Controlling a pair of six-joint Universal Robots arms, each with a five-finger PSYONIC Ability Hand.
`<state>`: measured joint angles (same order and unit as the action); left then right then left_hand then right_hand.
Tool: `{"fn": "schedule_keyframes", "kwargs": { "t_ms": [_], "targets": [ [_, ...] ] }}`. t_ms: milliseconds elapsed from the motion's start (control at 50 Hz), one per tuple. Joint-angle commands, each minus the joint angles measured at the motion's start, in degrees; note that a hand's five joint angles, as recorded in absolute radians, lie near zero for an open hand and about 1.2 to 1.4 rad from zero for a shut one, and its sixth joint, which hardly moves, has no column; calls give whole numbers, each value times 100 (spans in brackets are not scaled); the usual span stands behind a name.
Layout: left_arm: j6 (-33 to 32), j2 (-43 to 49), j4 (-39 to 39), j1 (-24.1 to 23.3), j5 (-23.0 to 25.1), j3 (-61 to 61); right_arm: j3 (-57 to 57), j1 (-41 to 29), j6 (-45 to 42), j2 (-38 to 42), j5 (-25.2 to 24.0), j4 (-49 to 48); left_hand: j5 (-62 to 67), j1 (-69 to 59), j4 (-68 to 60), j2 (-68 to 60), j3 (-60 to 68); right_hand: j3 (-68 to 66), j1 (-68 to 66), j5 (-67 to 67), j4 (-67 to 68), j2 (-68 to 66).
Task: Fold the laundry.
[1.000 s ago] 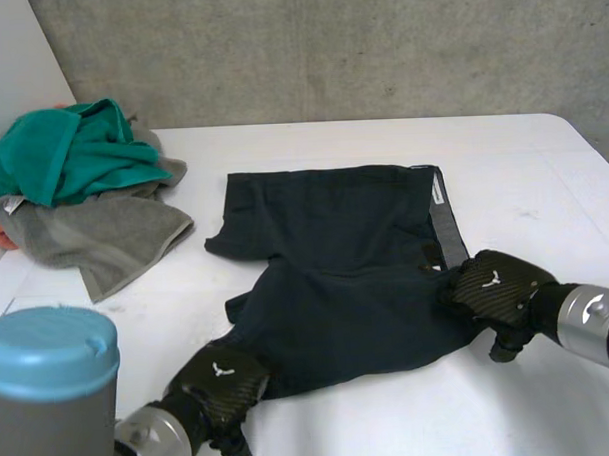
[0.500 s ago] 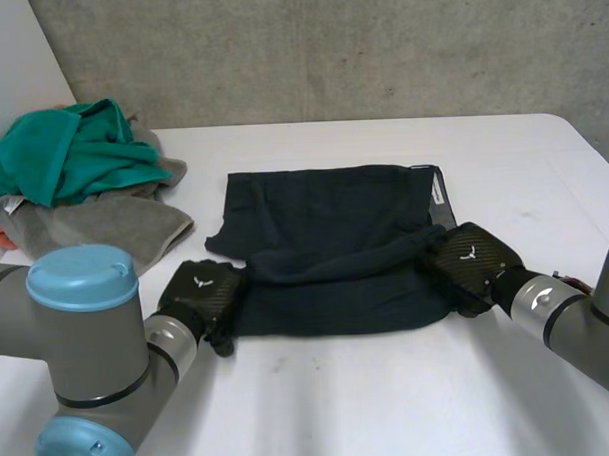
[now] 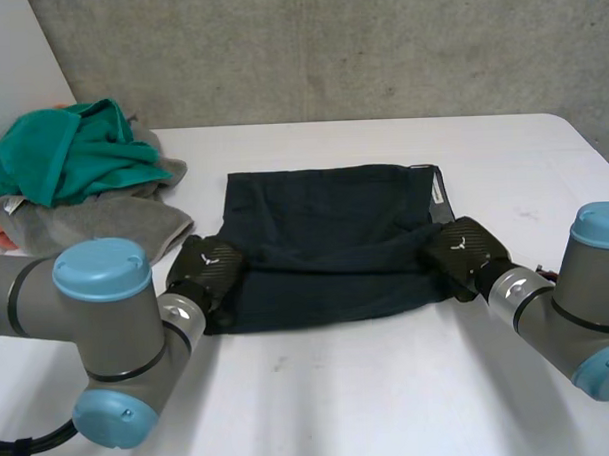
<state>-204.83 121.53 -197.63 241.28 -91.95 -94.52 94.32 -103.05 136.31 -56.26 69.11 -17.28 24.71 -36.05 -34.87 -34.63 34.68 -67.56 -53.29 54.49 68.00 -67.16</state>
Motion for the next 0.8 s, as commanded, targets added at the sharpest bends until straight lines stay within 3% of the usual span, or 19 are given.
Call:
{"fn": "schedule_keyframes", "kwargs": {
  "t_ms": [20,160,320,440,540,720,800],
  "targets": [
    [5,73,67,-46,1,91,42,4,-25,-192,295,85,4529,-4395,-4513,-4537,4532,-1244,-2671,1551,1200,-1284],
    [5,-822,382,-90,1,-146,95,56,-60,-823,612,899,4529,-4395,-4513,-4537,4532,-1244,-2671,1551,1200,-1284],
    [5,-1895,2233,-318,54,-453,86,92,-218,-1877,630,2963,4529,-4395,-4513,-4537,4532,-1244,-2671,1551,1200,-1284],
    [22,-2063,3362,-354,71,-550,288,136,-807,-2363,604,4223,4529,-4395,-4513,-4537,4532,-1244,-2671,1551,1200,-1284],
    [31,-2090,3170,-310,89,-498,403,153,-896,-2442,595,4085,4529,-4395,-4513,-4537,4532,-1244,-2671,1551,1200,-1284],
    [66,-1467,1905,-178,133,169,272,65,-263,-2056,639,3346,4382,-4247,-4365,-4389,4385,-1244,-2671,1551,1200,-1284],
    [66,-1053,1570,-143,133,469,69,-22,123,-1696,831,3021,1440,-1306,-1424,-1448,1443,-1244,-2671,1551,1200,-1284]
  ]
}}
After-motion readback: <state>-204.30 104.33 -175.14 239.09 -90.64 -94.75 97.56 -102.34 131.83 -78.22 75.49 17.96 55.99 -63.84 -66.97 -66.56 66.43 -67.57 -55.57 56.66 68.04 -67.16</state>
